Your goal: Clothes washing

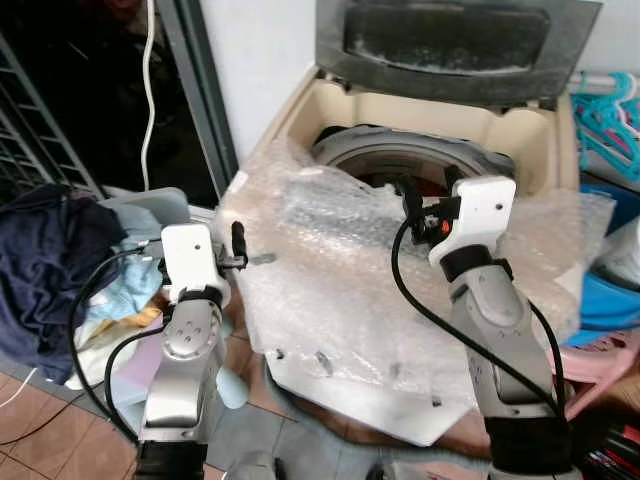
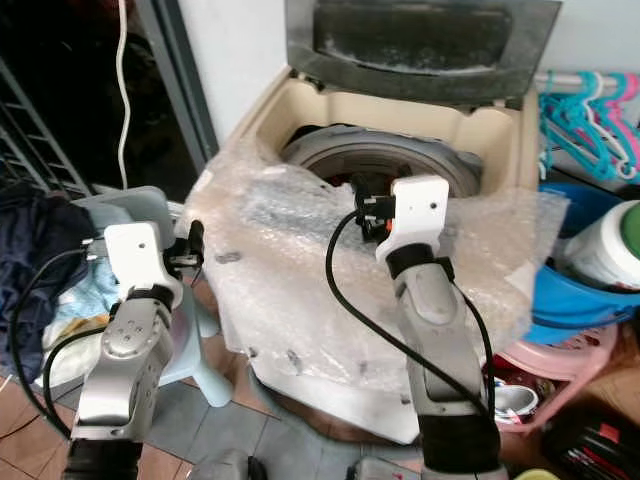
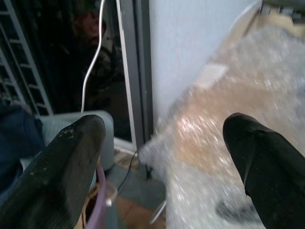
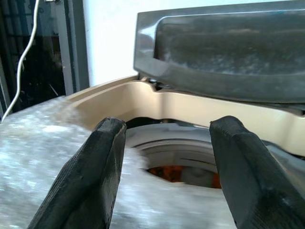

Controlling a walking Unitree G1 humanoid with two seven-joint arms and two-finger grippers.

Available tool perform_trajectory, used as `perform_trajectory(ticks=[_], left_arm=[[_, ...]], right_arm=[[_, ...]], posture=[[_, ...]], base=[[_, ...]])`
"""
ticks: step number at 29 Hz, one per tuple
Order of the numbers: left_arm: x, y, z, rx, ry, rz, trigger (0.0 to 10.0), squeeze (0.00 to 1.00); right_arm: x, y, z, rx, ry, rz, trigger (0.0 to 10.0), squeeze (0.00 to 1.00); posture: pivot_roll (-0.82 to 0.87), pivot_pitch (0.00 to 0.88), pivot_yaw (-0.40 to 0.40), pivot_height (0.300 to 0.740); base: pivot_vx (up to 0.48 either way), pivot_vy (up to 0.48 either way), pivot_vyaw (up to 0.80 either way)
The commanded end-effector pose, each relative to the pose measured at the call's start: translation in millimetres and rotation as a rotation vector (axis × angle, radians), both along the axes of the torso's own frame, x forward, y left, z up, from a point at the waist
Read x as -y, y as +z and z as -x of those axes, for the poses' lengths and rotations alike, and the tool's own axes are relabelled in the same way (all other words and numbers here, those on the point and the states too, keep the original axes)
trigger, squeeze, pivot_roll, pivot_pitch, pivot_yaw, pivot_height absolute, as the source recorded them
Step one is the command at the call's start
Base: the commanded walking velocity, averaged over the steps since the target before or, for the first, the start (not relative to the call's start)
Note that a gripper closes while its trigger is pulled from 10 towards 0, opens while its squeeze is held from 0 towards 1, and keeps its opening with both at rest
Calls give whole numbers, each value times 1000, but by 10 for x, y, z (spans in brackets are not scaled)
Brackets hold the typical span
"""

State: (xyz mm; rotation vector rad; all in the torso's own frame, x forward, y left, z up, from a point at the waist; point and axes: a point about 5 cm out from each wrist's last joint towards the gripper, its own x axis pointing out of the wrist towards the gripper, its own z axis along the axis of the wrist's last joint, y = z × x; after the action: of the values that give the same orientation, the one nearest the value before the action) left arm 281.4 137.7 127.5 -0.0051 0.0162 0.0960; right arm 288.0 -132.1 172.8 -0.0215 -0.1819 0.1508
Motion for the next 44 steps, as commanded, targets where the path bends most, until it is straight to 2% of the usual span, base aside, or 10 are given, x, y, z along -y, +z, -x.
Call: perform_trajectory(ticks=[1, 3, 6, 7, 10, 14, 20, 26, 38, 44], left_arm=[[12, 10, 8, 3, -7, -12, 10000, 0], [19, 6, 31, -3, -3, -3, 10000, 0], [5, -118, 135, -38, 16, 12, 10000, 0], [-6, -170, 167, -57, 29, 13, 10000, 0], [-11, -176, 177, -62, 30, 19, 10000, 0], [73, -140, 117, -56, -35, 9, 10000, 0], [77, -133, 136, -57, -33, 12, 10000, 0], [44, -128, 154, -59, -17, 16, 10000, 0], [14, -70, 189, -30, -13, -7, 10000, 0], [8, -51, 192, -15, -29, 24, 10000, 0]], right_arm=[[-26, 37, -8, -9, -31, 15, 10000, 0], [-24, 5, -34, -50, -53, 73, 10000, 0], [-39, -1, -5, -65, 24, -32, 10000, 0], [-25, -2, 1, -49, 21, -21, 10000, 0], [-52, -20, 18, -66, 42, -73, 10000, 0], [-161, -4, 76, -32, 88, -12, 10000, 0], [-159, 10, 69, -22, 88, -18, 10000, 0], [-115, 28, 16, -16, 82, -16, 10000, 0], [-132, 30, -28, -14, 82, -8, 10000, 0], [-119, -44, -14, -50, 81, -14, 10000, 0]], posture=[[-22, 0, 40, 740], [-20, 0, 32, 740], [-35, 0, 39, 740], [-38, 0, 43, 740], [-45, 0, 50, 740], [-48, 0, 71, 740], [-43, 0, 78, 740], [-32, 0, 72, 740], [-22, 1, 80, 740], [-24, 6, 83, 740]], base=[[0, 480, 0], [0, 480, 0], [0, 480, 0], [0, 480, 0], [0, 480, 0], [0, 480, 0], [0, 480, 69], [0, 480, 800], [0, 21, 788], [185, 0, 0]])
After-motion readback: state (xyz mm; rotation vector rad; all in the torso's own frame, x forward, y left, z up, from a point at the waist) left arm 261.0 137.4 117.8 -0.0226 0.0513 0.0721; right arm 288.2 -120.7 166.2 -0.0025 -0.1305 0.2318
